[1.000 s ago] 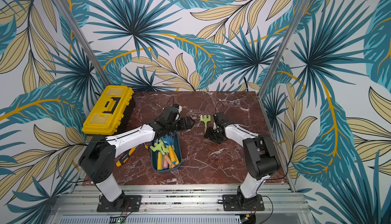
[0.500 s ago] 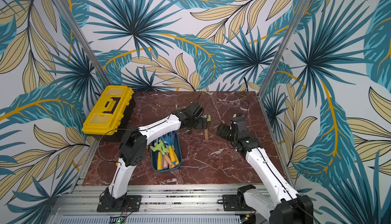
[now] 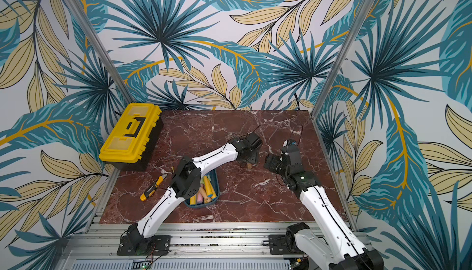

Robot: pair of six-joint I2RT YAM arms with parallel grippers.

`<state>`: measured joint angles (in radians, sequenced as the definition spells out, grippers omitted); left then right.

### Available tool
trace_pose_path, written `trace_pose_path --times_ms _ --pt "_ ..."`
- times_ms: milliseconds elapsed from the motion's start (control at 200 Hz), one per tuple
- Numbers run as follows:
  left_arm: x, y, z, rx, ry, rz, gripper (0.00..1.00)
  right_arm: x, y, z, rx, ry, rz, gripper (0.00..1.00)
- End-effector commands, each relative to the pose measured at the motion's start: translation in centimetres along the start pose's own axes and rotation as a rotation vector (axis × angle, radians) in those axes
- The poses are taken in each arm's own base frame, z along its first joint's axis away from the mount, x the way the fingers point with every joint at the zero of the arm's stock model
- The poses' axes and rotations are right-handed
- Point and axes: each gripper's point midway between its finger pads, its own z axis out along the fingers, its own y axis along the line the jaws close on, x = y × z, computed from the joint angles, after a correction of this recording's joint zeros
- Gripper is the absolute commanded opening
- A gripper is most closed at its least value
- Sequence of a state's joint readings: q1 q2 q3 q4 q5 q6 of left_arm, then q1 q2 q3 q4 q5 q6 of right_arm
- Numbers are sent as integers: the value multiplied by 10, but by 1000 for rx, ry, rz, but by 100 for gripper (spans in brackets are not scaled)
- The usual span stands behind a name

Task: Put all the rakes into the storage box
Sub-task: Pick up the rake at the center of the board.

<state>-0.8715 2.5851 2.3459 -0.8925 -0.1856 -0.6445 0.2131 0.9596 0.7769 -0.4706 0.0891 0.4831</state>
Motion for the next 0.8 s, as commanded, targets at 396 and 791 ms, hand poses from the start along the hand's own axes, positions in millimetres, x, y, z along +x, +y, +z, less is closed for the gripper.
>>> trace_pose_path --times_ms 396,791 --pt "-12 27 6 -190 -73 53 40 12 2 -7 -43 25 -32 92" --pt "-30 13 -66 -99 -143 37 13 15 -1 1 -22 41 -34 97"
